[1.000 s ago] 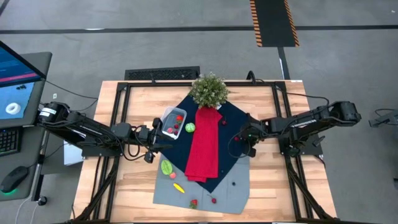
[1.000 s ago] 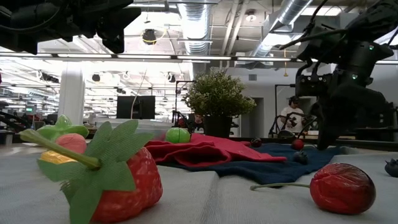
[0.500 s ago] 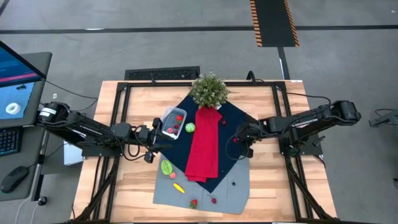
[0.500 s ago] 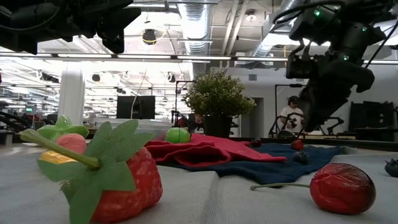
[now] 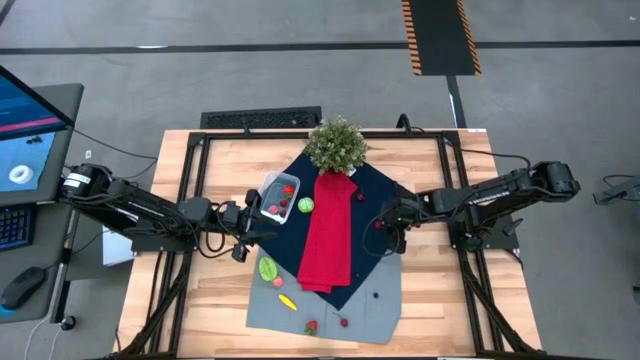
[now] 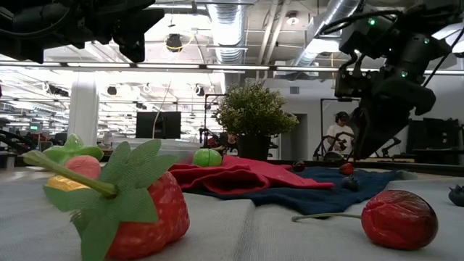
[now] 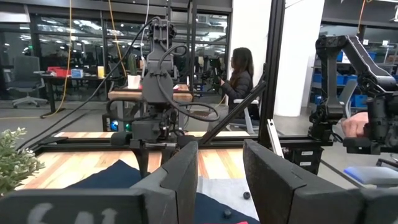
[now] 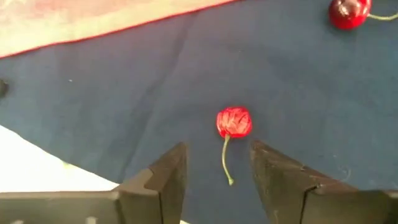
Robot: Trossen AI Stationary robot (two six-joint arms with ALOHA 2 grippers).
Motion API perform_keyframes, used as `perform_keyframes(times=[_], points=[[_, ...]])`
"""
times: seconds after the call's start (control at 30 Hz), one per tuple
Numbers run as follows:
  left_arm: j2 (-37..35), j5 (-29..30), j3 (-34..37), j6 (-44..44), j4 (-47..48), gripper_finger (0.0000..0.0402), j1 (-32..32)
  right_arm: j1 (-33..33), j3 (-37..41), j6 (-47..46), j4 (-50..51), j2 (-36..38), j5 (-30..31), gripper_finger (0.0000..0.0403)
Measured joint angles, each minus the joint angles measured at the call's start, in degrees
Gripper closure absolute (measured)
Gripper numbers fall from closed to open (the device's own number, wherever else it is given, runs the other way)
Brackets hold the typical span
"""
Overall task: Pick and placing Produce into tupperware
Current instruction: Put the top right red cherry into the transparent bin
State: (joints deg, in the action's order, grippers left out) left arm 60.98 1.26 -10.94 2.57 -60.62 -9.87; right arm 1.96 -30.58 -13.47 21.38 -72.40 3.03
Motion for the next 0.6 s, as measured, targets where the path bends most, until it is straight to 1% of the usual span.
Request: perform_keyframes(times=[0.2,0.33,0.43,0.6], points=[[0.01,-0.02,0.0,0.0,-0.04,0.0285,-0.02,-0.55,0.1,-0.03,-0.21,0.0,0.01,0.0247],[0.01,-0.02,0.0,0.0,-0.09,0.0285,-0.01,-0.55,0.1,-0.07,-0.21,-0.02,0.01,0.0262],[0.01,-0.02,0.0,0.02,-0.11,0.0285,-0.02,-0.55,0.1,-1.0,-0.17,-0.02,0.01,0.0266],[0.01,0.0,0.0,0.04,-0.13,0.0285,-0.02,-0.55,0.1,-1.27,-0.14,-1.25,0.02,0.0262]])
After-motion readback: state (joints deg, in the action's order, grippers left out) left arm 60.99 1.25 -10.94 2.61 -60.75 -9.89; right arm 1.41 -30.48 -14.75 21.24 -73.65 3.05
